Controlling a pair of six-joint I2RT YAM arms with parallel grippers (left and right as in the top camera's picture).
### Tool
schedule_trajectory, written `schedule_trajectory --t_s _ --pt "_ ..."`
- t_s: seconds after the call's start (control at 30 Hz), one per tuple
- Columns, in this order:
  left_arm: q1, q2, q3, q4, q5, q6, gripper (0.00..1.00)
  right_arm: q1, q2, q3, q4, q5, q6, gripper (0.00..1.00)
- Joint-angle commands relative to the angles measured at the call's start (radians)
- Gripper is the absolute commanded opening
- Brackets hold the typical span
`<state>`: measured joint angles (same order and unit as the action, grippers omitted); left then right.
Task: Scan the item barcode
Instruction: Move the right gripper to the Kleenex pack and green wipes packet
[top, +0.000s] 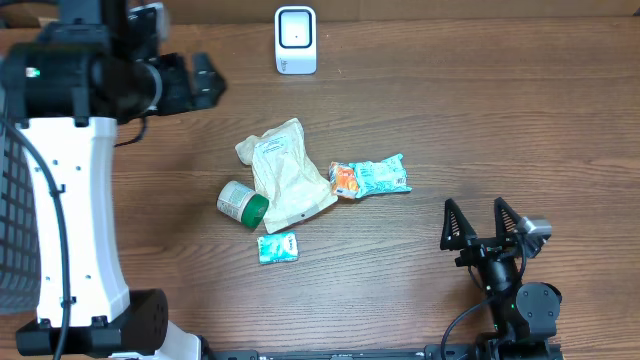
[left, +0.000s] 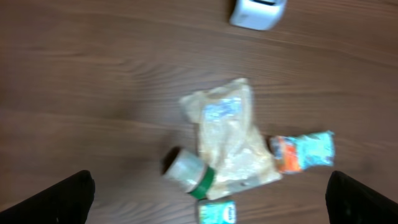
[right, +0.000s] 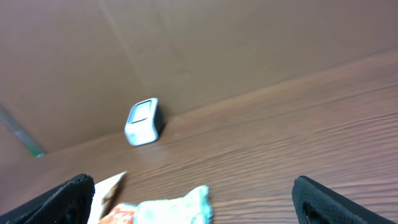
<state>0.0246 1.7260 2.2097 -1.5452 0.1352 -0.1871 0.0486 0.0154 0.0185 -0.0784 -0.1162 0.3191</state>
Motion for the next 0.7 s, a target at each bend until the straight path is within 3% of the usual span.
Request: schedule_trajectory --t_s 0.0,0.27,0.67 --pt "0.048 0.003 0.011 -0.006 -0.113 -0.009 1.00 0.009 0.038 0.011 -0.011 -0.136 0.021 1.00" --pt "0.054 0.003 0.009 0.056 -0.135 -0.016 1.00 0.009 0.333 0.330 -0.217 -0.182 -0.066 1.00" --pt "0.054 0.003 0.009 0.057 -0.135 -0.015 1.00 0.009 1.037 1.047 -0.753 -0.227 -0.148 1.00"
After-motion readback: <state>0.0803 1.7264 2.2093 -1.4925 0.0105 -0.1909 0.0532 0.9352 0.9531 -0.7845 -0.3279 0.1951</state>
